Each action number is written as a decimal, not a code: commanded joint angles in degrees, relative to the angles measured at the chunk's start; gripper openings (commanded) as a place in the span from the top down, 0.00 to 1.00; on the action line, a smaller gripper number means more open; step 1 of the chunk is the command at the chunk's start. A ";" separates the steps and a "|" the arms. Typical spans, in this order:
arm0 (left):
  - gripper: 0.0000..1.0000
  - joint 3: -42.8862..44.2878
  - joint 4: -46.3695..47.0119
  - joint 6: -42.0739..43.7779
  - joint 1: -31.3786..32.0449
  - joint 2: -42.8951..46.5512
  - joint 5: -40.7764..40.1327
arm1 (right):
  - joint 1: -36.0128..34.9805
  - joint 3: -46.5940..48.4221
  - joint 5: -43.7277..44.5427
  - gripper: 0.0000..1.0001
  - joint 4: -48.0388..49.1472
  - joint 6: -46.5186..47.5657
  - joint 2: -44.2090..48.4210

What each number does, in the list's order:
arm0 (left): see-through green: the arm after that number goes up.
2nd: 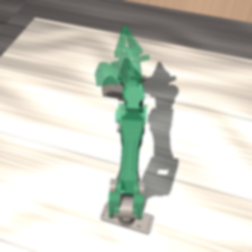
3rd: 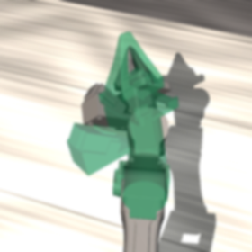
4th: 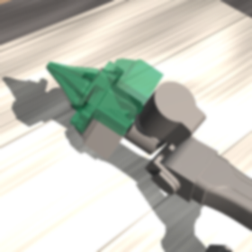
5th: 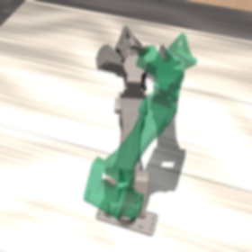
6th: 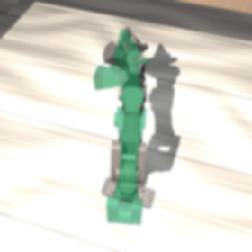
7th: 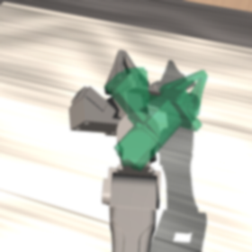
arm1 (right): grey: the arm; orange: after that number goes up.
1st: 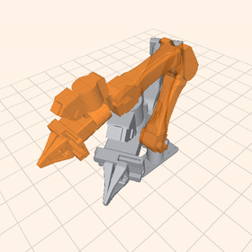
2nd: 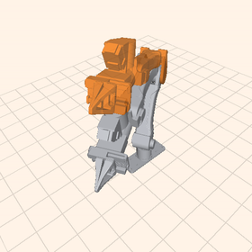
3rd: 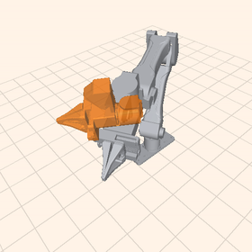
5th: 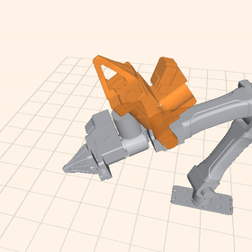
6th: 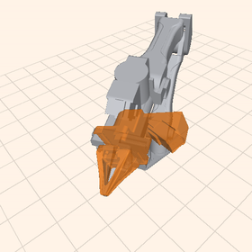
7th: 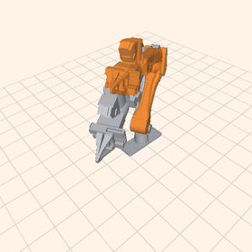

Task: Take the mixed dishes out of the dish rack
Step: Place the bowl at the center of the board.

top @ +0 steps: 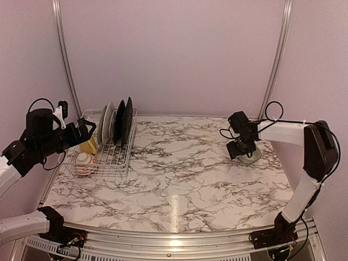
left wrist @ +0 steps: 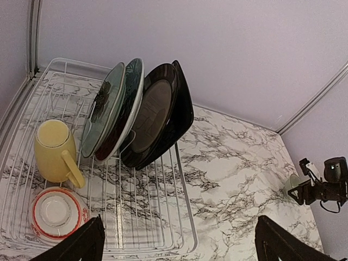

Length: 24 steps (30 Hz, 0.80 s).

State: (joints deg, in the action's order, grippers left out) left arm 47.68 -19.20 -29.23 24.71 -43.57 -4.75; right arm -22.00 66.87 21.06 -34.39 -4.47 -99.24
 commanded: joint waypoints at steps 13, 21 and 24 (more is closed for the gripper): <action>0.01 4.01 -10.22 -2.33 0.00 -8.98 -10.01 | -6.91 -8.42 -11.39 0.02 18.30 -4.33 20.25; 0.01 4.73 -14.26 -6.90 -0.14 -12.74 -11.41 | -4.75 -16.67 -8.97 0.02 30.44 -9.11 27.01; 0.01 5.08 -15.95 -5.92 -0.85 -14.67 -11.18 | -2.51 -14.64 -15.52 0.01 26.93 -9.11 25.33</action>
State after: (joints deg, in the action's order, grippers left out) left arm 50.92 -30.37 -34.96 24.67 -56.10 -15.09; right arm -26.92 50.22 11.66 -9.47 -11.99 -73.23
